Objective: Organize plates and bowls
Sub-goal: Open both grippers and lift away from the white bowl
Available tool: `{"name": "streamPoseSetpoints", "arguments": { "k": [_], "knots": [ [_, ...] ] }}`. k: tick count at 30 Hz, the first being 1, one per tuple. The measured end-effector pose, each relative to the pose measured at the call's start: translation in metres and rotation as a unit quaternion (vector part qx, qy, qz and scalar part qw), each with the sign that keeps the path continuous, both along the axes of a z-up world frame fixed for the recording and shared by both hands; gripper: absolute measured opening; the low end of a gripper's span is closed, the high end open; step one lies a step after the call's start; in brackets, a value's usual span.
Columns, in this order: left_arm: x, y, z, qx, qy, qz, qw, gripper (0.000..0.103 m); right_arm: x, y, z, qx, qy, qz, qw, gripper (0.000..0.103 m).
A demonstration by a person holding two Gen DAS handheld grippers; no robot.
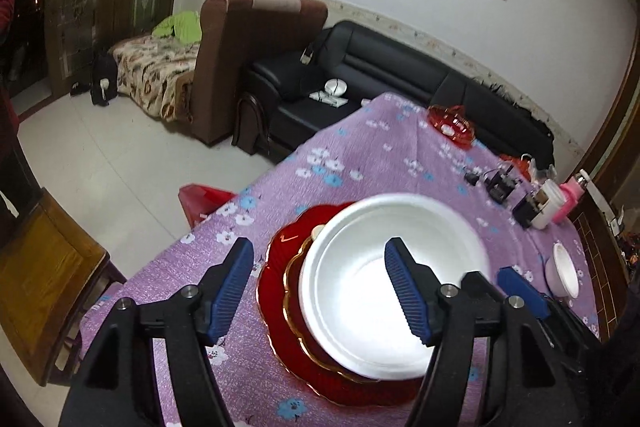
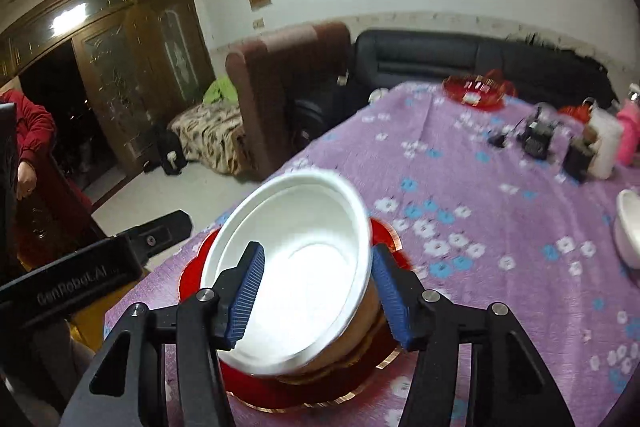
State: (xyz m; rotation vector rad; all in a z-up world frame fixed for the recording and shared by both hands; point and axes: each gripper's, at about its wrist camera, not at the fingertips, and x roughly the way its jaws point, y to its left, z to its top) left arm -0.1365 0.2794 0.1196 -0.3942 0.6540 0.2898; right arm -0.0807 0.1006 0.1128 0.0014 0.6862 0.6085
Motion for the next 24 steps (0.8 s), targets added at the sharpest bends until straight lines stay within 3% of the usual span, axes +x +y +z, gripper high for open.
{"name": "streamPoseSetpoints", "arguments": {
  "k": [5,11,16,24],
  "knots": [
    [-0.012,-0.028,0.022,0.014,-0.037,-0.026,0.9989,0.076,-0.012,-0.043,0.018,0.027,-0.023,-0.037,0.999,0.067],
    [-0.011,-0.075,0.040,0.035,-0.057,-0.087,0.9940,0.083,-0.006,-0.100,0.019,0.035,-0.005,-0.089,0.995,0.068],
    [-0.002,-0.119,0.035,0.065,-0.047,-0.139,0.9871,0.084,0.005,-0.148,0.009,0.044,0.017,-0.134,0.990,0.068],
    [0.016,-0.177,0.018,0.088,-0.016,-0.197,0.9763,0.084,0.013,-0.193,0.002,0.048,0.024,-0.162,0.985,0.068]
  ]
}}
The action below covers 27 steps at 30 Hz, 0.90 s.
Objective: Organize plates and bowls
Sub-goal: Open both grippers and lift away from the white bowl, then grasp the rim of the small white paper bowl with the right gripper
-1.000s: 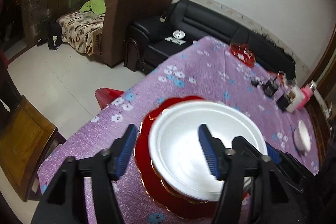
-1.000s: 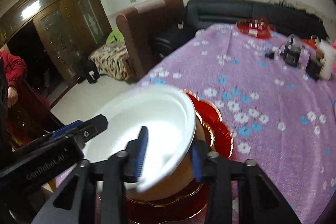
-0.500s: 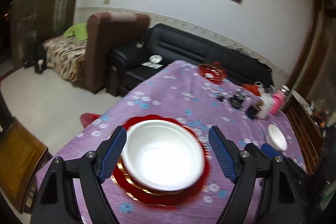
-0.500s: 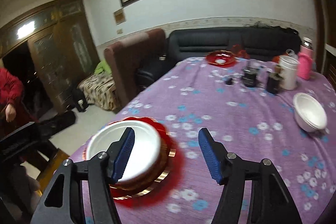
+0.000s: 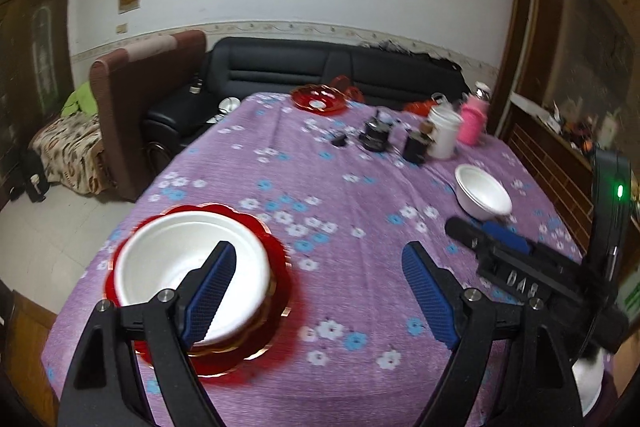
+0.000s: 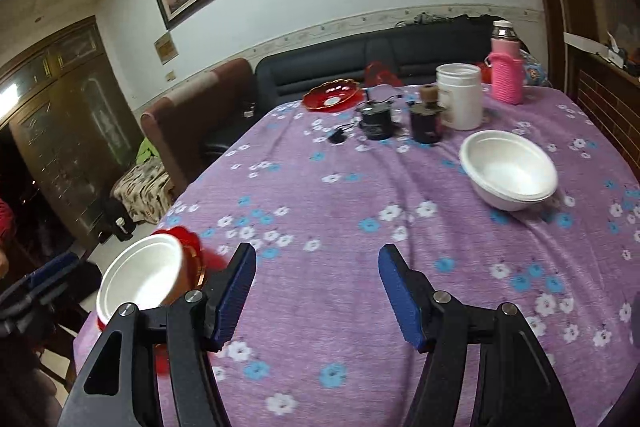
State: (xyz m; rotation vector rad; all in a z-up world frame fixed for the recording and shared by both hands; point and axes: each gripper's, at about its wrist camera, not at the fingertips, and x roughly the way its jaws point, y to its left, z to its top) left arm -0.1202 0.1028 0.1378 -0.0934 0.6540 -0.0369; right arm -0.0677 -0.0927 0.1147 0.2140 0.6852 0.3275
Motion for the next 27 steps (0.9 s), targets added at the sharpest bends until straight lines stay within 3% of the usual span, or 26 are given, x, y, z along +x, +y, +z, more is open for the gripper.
{"name": "streamPoseSetpoints", "arguments": {
  "k": [9,18,21,24,27],
  "knots": [
    [0.021,-0.029,-0.013,0.012,0.029,-0.027,0.9992,0.084,0.045,-0.066,0.014,0.043,-0.002,-0.073,0.996,0.069],
    [0.047,-0.035,-0.009,-0.038,0.045,-0.032,0.9977,0.084,0.080,-0.142,0.005,0.074,-0.025,-0.157,0.984,0.069],
    [0.053,-0.042,-0.016,-0.024,0.050,-0.036,0.9978,0.084,0.094,-0.176,-0.016,0.095,0.000,-0.200,0.975,0.069],
    [0.060,-0.044,-0.025,-0.038,0.065,-0.040,0.9964,0.084,0.107,-0.204,-0.041,0.142,0.042,-0.222,0.964,0.069],
    [0.067,-0.048,-0.035,-0.049,0.083,-0.049,0.9942,0.084,0.116,-0.209,-0.060,0.137,0.071,-0.229,0.961,0.069]
  ]
}}
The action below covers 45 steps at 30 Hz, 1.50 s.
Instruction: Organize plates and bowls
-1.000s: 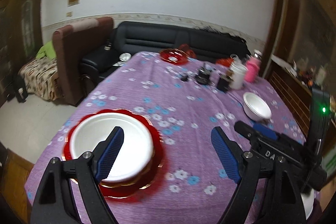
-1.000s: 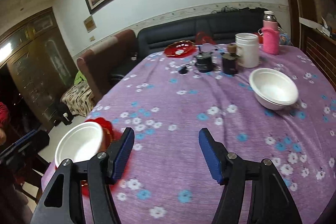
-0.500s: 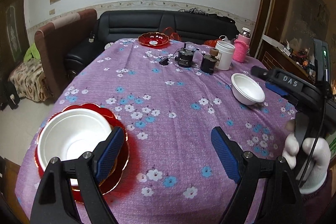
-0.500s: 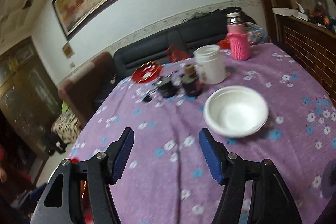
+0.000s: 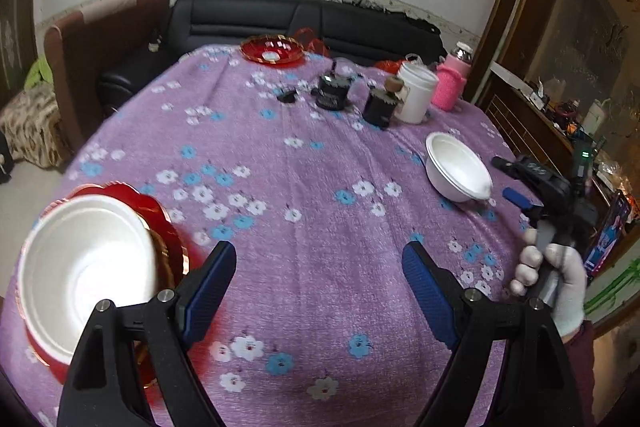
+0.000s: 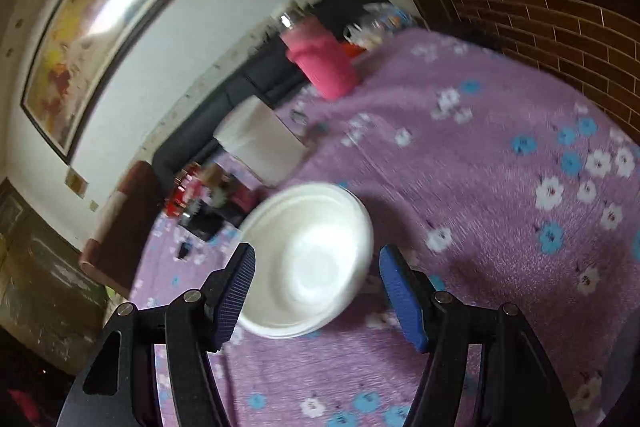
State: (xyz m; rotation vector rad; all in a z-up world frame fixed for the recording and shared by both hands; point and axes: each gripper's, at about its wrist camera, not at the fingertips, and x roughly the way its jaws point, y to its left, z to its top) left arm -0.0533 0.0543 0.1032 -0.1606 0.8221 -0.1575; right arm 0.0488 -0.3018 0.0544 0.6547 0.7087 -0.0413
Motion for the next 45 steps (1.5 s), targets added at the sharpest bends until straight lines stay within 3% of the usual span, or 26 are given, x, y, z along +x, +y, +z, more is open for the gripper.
{"name": "streamPoseSetpoints", "arguments": {
  "k": [3,5,7,12,15,16,18,19,21,25,27,29,30,31,33,37,39,42,45],
  "knots": [
    [0.002,-0.005,-0.007,-0.002,0.012,-0.010,0.9999,0.084,0.010,0.005,-0.015,-0.032,0.023,-0.007,0.999,0.066],
    [0.002,-0.008,-0.011,0.002,0.016,-0.012,0.9998,0.084,0.016,0.006,-0.026,-0.039,0.033,0.003,0.999,0.057],
    [0.003,-0.009,-0.014,0.002,0.021,-0.012,0.9997,0.084,0.020,0.005,-0.036,-0.026,0.039,0.014,0.999,0.032],
    [0.007,-0.006,-0.016,-0.015,0.035,-0.011,0.9992,0.084,0.021,0.005,-0.040,0.024,0.040,0.047,0.998,0.011],
    [0.010,-0.005,-0.013,-0.024,0.035,-0.009,0.9991,0.084,0.016,0.010,-0.032,0.086,0.028,0.102,0.991,0.011],
    [0.011,-0.004,-0.013,-0.024,0.034,-0.007,0.9991,0.084,0.015,0.025,-0.026,0.113,0.024,0.172,0.978,0.011],
    [0.014,-0.003,-0.012,-0.031,0.037,-0.004,0.9988,0.084,0.015,0.032,-0.025,0.122,0.025,0.203,0.971,0.015],
    [0.016,-0.001,-0.013,-0.039,0.041,-0.003,0.9984,0.084,0.015,0.051,-0.027,0.147,0.032,0.279,0.948,0.015],
    [0.019,0.001,-0.015,-0.053,0.050,-0.002,0.9973,0.084,0.016,0.058,-0.028,0.144,0.042,0.290,0.945,0.018],
    [0.024,0.004,-0.021,-0.063,0.063,0.008,0.9960,0.084,0.010,0.072,-0.025,0.020,0.064,0.245,0.967,0.023],
    [0.026,0.004,-0.023,-0.069,0.069,0.011,0.9952,0.084,0.004,0.064,-0.019,0.007,0.051,0.219,0.974,0.023],
    [0.029,0.003,-0.026,-0.073,0.074,0.013,0.9945,0.084,0.001,0.059,-0.014,0.001,0.042,0.203,0.978,0.023],
    [0.030,0.003,-0.027,-0.074,0.076,0.013,0.9942,0.084,0.002,0.054,-0.013,-0.019,0.041,0.187,0.981,0.023],
    [0.031,0.002,-0.028,-0.076,0.078,0.013,0.9940,0.084,0.003,0.056,-0.007,-0.085,0.054,0.155,0.983,0.023],
    [0.032,-0.001,-0.029,-0.076,0.080,0.012,0.9938,0.084,0.005,0.057,-0.007,-0.108,0.063,0.146,0.981,0.023],
    [0.034,-0.004,-0.031,-0.084,0.086,0.010,0.9927,0.084,0.005,0.052,-0.013,-0.114,0.077,0.143,0.980,0.023],
    [0.034,-0.004,-0.032,-0.085,0.087,0.012,0.9926,0.084,0.007,0.051,-0.008,-0.048,0.047,0.180,0.981,0.023],
    [0.036,-0.002,-0.035,-0.087,0.091,0.016,0.9919,0.084,0.006,0.056,-0.006,-0.020,0.036,0.213,0.976,0.023],
    [0.036,0.002,-0.036,-0.089,0.094,0.021,0.9914,0.084,0.008,0.074,-0.016,-0.110,0.080,0.205,0.969,0.023]
  ]
}}
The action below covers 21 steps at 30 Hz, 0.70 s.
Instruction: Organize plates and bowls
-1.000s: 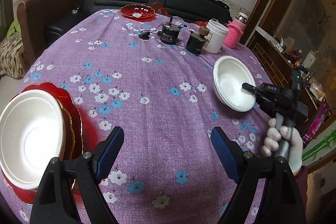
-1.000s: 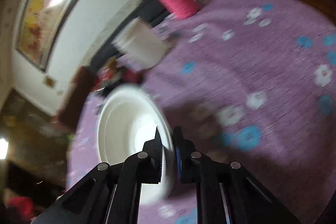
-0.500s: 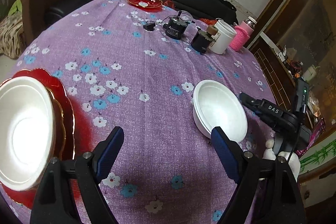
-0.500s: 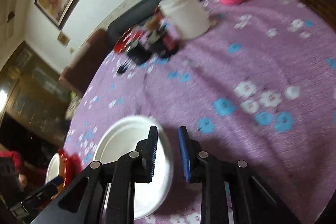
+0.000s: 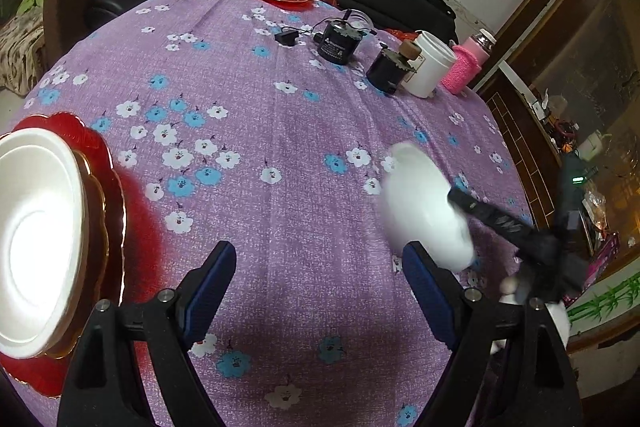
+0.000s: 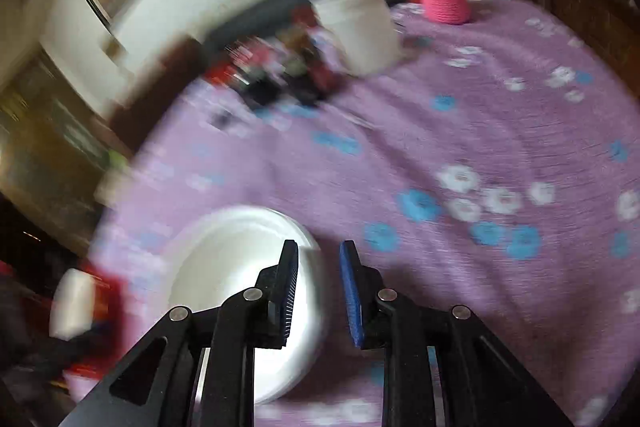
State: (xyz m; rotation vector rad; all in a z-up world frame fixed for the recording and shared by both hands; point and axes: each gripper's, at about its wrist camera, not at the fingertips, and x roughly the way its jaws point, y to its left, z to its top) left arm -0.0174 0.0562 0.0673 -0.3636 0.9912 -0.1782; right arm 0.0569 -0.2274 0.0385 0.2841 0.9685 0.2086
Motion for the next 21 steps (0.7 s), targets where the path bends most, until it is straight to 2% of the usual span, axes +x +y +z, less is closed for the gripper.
{"name": "streamPoseSetpoints", "arguments": {
  "k": [2,6,10,17,21],
  "knots": [
    [-0.001,0.002,0.000,-0.002,0.000,0.001,1.0000,0.084,0.003,-0.002,-0.013,-0.059,0.024,-0.034,0.997,0.023],
    [-0.001,0.003,-0.001,-0.003,0.000,0.002,1.0000,0.084,0.005,-0.027,-0.014,-0.059,0.025,-0.084,0.994,0.023],
    [-0.001,0.002,-0.001,-0.003,0.000,0.000,1.0000,0.084,0.003,-0.034,-0.012,-0.048,0.022,-0.095,0.994,0.023],
    [0.003,-0.002,-0.002,0.003,-0.002,0.000,1.0000,0.084,-0.010,-0.038,0.008,-0.006,-0.035,-0.103,0.994,0.024],
    [0.006,-0.014,0.003,0.040,-0.015,-0.003,0.9991,0.084,-0.008,-0.039,0.011,0.035,-0.048,-0.104,0.993,0.024]
  ]
}}
